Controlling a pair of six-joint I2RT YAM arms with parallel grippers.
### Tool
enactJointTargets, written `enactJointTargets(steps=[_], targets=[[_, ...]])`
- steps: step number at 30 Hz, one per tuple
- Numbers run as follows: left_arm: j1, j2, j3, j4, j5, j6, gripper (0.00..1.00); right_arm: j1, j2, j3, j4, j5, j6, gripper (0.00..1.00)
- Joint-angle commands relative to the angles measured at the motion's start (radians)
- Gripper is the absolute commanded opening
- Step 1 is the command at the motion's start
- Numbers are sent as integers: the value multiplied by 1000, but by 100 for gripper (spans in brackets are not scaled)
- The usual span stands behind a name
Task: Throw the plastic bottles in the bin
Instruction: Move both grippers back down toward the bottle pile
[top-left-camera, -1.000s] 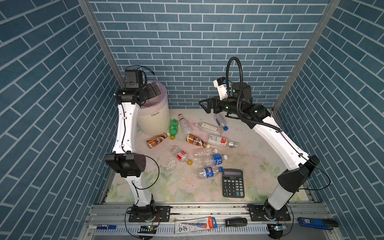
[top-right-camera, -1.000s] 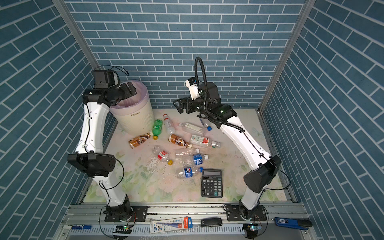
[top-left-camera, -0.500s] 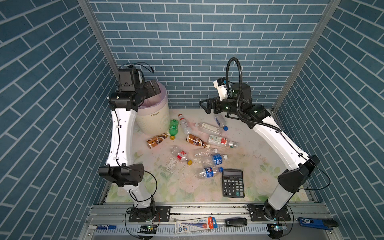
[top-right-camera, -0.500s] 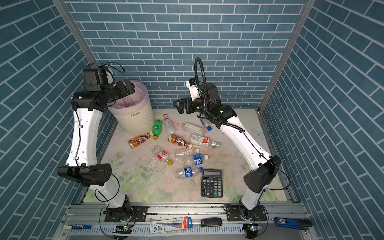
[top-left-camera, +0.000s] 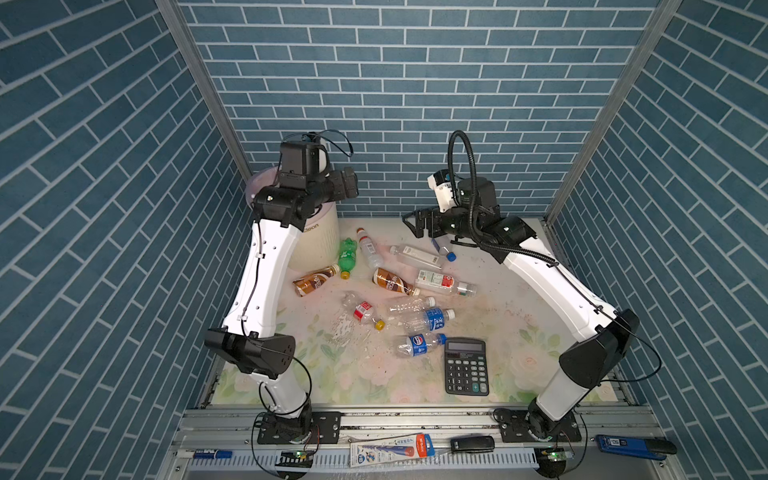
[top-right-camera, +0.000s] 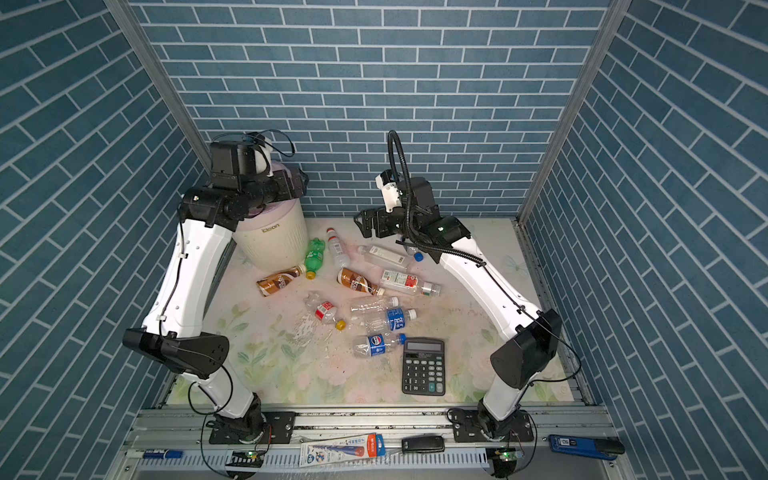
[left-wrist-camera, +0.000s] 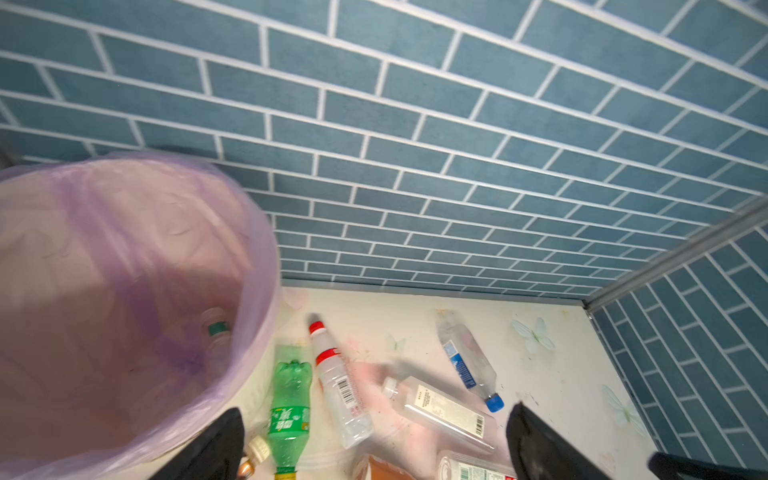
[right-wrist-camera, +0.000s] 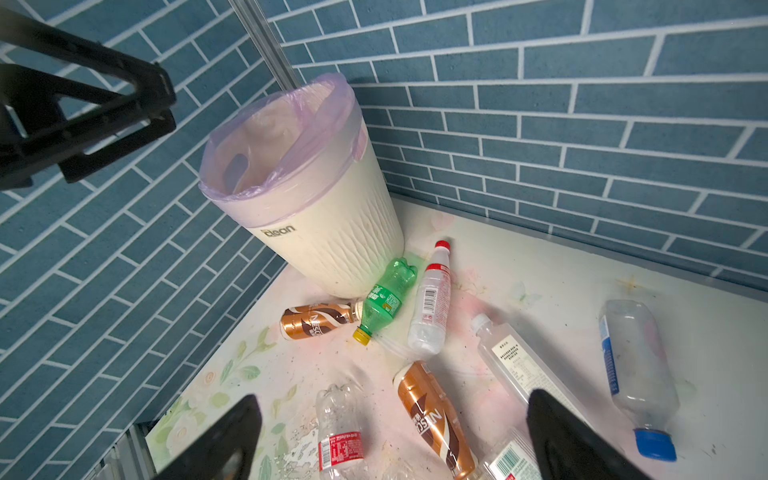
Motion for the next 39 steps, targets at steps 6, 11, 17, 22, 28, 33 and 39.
enactJointTargets(steps=[6,11,17,22,28,33,39], targets=[[-137,-165,-313,258,9,68,99,-79,-177,-283,33,64,7,99],[-213,-245,-578,442,55,62,99,-103,-258,-464,34,118,-12,99],[-286,-302,-840,616,69,2,99,-113,-283,-609,30,219,-79,99],[-304,-328,-998,684,115,-91,99,-128,-271,-700,89,213,-118,99],[-327,-358,-1165,782,165,-164,99,-133,-182,-729,105,199,-163,99],[-328,-347,-1227,825,195,-172,99,-133,-117,-716,121,205,-168,99],[-329,-308,-1206,818,227,-180,99,-134,5,-666,125,233,-195,99]])
